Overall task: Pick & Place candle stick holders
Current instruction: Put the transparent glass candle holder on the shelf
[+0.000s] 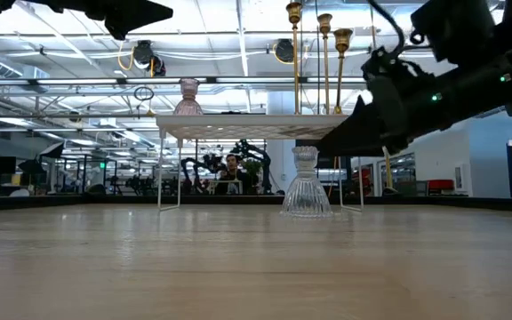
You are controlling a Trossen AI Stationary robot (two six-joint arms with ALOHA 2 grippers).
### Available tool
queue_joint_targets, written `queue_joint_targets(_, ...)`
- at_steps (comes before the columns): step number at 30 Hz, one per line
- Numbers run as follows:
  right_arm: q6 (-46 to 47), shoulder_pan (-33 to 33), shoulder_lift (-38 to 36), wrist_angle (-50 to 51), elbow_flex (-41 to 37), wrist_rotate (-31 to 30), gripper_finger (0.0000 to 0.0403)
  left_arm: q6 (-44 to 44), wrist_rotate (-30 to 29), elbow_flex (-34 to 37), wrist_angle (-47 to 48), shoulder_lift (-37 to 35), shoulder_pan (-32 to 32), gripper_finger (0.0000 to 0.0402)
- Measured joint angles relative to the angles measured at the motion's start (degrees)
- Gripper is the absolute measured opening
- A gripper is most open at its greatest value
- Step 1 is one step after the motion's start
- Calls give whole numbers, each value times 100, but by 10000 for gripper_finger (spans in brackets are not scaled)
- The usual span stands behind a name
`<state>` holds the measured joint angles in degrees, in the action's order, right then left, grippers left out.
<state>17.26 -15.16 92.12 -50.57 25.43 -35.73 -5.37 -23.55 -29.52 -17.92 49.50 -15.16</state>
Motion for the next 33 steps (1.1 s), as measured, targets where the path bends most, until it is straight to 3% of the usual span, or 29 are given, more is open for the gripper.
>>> queue_joint_targets(14, 308, 508, -2, 77, 23, 883, 238, 547, -5, 0, -61, 834, -15, 253)
queue_joint_targets(33, -275, 712, 1360, -137, 976, 729, 237, 260, -42, 0, -413, 920, -26, 253)
